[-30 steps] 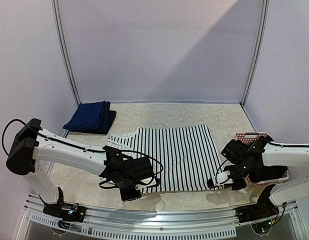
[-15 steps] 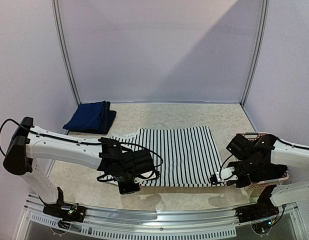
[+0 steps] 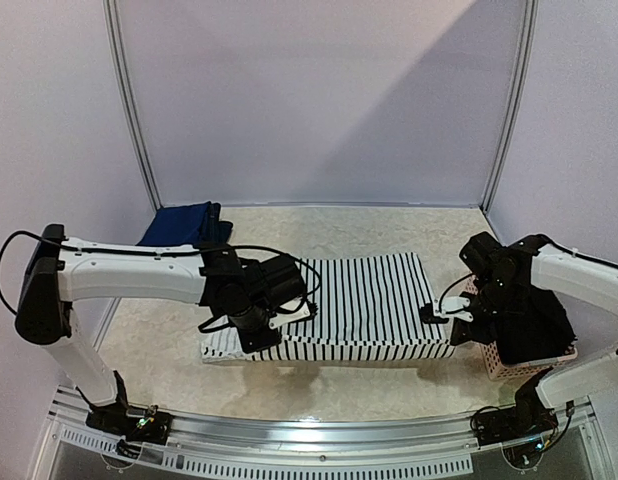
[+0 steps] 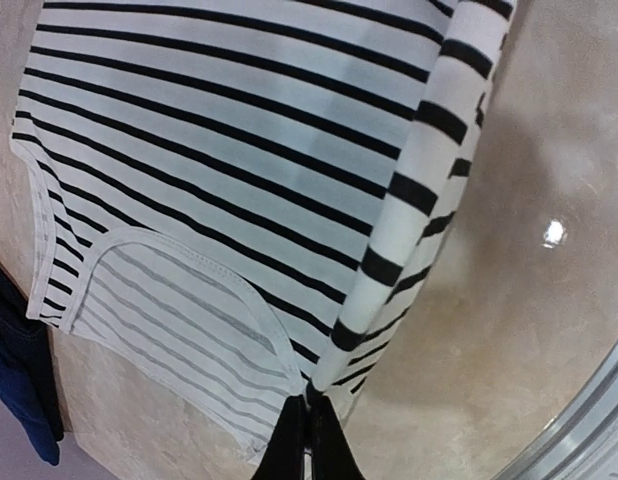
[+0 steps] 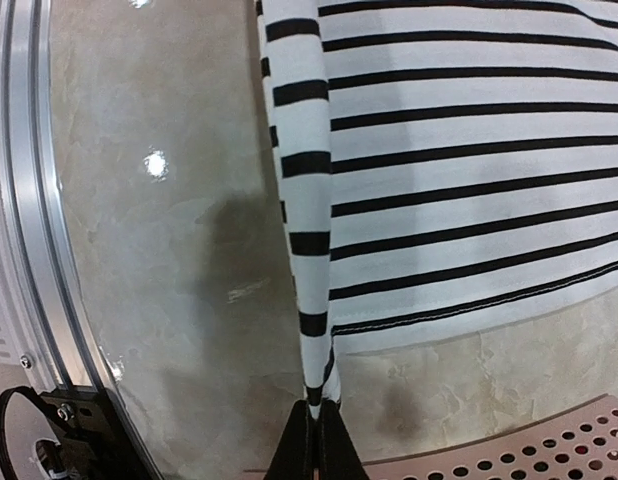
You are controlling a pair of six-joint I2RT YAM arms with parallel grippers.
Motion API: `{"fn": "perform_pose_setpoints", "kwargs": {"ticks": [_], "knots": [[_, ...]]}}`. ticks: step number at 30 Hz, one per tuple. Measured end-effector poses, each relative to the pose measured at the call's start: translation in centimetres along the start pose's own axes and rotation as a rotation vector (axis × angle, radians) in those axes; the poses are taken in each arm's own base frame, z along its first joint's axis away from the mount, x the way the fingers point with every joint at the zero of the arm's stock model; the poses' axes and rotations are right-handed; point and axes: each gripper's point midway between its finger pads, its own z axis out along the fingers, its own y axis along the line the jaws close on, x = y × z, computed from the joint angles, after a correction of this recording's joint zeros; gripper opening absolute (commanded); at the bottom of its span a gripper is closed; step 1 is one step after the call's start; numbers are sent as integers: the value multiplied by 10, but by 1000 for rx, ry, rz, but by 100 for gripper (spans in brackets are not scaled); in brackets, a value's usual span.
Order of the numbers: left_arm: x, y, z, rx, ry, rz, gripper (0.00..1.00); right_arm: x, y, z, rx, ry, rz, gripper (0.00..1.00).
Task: Fold and stack the mixed laundry pile
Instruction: Fold the flattened tank top at the center of the board.
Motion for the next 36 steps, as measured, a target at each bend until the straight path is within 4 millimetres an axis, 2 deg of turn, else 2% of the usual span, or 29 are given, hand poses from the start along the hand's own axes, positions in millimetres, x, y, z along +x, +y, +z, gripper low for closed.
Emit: {"fn": "perform_pose_setpoints", "kwargs": {"ticks": [4, 10, 22, 28, 36], "knots": [[-8, 16, 12, -22, 23, -5, 0, -3, -15, 4, -33, 5, 65, 0], [-5, 32, 33, -32, 78, -26, 0, -6, -38, 11, -50, 9, 156, 0], [-9, 66, 51, -36, 94, -100, 0, -15, -86, 32, -27, 28, 279, 0], [-13, 76, 57, -31, 86, -127, 0, -12, -101, 44, -25, 49, 333, 0], [-14, 79, 65, -15, 91, -145, 0, -16, -113, 44, 0, 38, 363, 0]]}}
